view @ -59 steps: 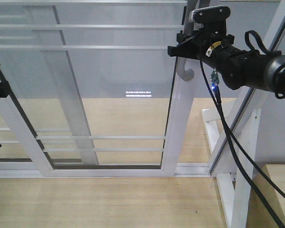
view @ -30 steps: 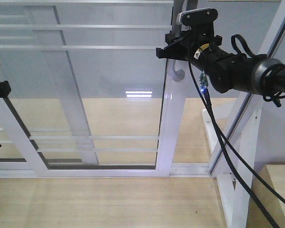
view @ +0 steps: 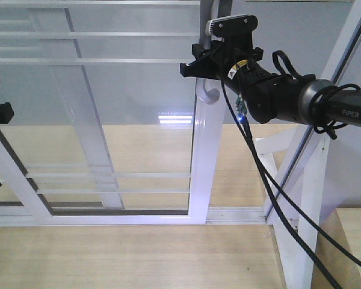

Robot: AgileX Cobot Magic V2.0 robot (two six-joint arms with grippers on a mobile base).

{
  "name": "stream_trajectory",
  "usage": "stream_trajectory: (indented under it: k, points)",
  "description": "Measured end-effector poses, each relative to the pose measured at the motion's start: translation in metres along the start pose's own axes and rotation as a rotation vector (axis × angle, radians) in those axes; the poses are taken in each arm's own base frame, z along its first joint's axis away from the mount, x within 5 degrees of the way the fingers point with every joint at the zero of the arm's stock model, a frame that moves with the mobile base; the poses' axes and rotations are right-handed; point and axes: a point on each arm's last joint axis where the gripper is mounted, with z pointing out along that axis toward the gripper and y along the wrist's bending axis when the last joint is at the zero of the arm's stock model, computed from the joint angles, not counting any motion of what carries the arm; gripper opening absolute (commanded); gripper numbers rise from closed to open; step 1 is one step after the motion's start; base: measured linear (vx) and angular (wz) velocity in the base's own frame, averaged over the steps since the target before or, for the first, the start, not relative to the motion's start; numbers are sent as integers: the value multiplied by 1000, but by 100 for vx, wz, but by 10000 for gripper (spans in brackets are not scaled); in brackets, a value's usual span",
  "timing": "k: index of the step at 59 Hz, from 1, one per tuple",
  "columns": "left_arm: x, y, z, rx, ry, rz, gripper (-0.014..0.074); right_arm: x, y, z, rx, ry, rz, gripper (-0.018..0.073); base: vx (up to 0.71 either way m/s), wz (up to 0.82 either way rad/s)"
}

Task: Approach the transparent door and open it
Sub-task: 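Pull the handle with the right gripper, sliding the glass panel sideways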

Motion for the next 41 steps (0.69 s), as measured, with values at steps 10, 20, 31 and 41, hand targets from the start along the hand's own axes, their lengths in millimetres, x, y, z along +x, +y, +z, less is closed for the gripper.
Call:
stream_trajectory:
  k: [10,20,31,41]
  points:
    - [0,0,0,0,0,0,412,3,7,2,-15,6,1,91,0,0]
    - [0,0,0,0,0,0,412,5,11,-2,-20,39,35,256,0,0]
    - [0,0,0,1,0,0,412,14,38,-7,-90,108,-9,538,0,0]
    - [0,0,0,1,0,-1,412,9,40,-11,-96,124,-25,638,0,0]
